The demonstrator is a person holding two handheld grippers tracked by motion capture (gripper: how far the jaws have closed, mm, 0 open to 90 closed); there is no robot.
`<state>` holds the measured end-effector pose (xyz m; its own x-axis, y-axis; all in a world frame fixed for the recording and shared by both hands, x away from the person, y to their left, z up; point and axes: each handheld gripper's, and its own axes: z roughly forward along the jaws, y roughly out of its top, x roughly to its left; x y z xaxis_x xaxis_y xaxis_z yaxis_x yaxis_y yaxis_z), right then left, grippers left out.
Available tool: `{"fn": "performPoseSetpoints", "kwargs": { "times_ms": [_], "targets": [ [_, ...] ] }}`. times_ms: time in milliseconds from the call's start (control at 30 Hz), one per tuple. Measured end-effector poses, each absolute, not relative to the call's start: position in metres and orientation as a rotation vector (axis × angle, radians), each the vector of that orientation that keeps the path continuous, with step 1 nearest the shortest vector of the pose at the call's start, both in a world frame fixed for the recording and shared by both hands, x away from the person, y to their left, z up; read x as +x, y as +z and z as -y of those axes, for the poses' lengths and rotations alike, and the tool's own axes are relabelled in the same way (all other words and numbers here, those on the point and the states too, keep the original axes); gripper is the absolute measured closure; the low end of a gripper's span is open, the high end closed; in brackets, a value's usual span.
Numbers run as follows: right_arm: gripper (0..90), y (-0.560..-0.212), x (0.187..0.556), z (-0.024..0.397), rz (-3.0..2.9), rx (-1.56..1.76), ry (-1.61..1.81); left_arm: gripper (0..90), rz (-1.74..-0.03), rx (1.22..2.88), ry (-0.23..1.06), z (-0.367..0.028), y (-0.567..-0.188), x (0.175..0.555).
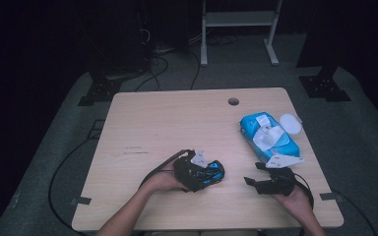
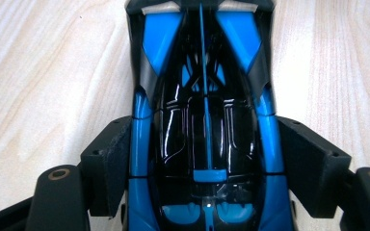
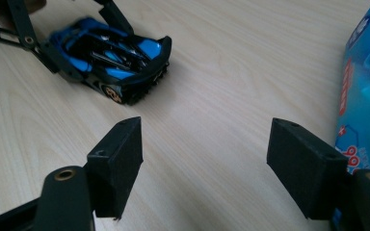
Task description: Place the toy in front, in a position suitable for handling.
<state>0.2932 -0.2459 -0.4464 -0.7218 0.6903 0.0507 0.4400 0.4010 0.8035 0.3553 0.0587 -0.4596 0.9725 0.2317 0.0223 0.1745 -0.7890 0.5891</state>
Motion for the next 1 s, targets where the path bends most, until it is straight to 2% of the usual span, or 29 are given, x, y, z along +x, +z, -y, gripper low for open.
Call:
{"fn": "performPoseSetpoints", "kwargs": {
  "times_ms": [133, 233, 367, 633, 1000],
  "targets": [
    [27.5, -0.437, 0.293, 0.244, -2.361, 0.987, 1.254, 25.9, -0.280, 2.489, 0.132, -0.061, -0.460, 0.355],
    [27.5, -0.424, 0.293, 0.243, -2.325, 0.955, 1.267, 18.9, -0.305, 2.445, 0.151, -0.065, -0.455, 0.353],
    [27.5, -0.409, 0.300, 0.247, -2.265, 0.950, 1.272, 17.0, -0.317, 2.405, 0.182, -0.073, -0.449, 0.348],
    [27.5, -0.388, 0.339, 0.263, -2.125, 1.036, 1.172, 12.9, -0.373, 2.318, 0.255, -0.097, -0.442, 0.335],
    [28.8, -0.405, 0.386, 0.274, -2.096, 1.190, 0.992, 11.1, -0.401, 2.302, 0.286, -0.115, -0.451, 0.327]
  ]
}}
